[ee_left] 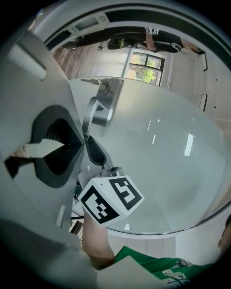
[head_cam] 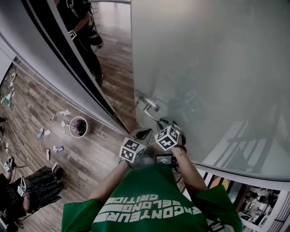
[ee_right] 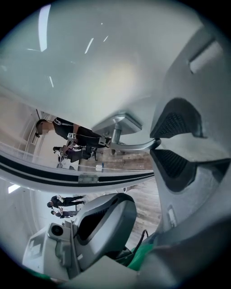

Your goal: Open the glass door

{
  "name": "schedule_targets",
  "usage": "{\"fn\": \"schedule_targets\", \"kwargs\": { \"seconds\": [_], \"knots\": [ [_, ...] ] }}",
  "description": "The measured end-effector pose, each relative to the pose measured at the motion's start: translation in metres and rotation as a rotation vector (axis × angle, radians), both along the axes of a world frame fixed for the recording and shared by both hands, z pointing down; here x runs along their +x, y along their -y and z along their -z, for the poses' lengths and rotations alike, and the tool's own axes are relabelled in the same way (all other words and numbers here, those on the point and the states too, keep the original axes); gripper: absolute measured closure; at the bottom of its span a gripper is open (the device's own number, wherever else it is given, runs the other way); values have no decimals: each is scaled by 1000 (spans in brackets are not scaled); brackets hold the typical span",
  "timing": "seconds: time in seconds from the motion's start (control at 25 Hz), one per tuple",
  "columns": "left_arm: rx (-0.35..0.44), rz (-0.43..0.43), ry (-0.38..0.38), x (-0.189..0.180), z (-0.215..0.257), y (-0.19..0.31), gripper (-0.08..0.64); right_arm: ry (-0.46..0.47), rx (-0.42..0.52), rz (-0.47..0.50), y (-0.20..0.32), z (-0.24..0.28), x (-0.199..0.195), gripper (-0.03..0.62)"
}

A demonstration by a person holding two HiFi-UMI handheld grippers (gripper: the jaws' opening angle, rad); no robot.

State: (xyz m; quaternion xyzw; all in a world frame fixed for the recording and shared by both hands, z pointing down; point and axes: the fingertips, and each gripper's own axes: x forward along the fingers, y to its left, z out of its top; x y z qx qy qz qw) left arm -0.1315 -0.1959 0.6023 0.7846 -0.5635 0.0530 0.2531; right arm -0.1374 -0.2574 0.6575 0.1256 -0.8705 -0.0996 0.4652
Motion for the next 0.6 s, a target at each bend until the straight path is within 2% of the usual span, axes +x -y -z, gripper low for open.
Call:
{"fn": "schedule_targets", "kwargs": {
  "seconds": [0.12, 0.36, 0.6],
  "knots": [
    [-5, 22, 18, -5, -9, 23, 543, -1, -13, -14, 23, -8, -5, 523],
    [11, 44, 24, -2, -3, 20, 543, 2, 9, -51, 30, -3, -5, 523],
    [-6, 46, 10, 13, 5, 42, 543, 6, 16, -86, 68, -1, -3, 523]
  ]
}}
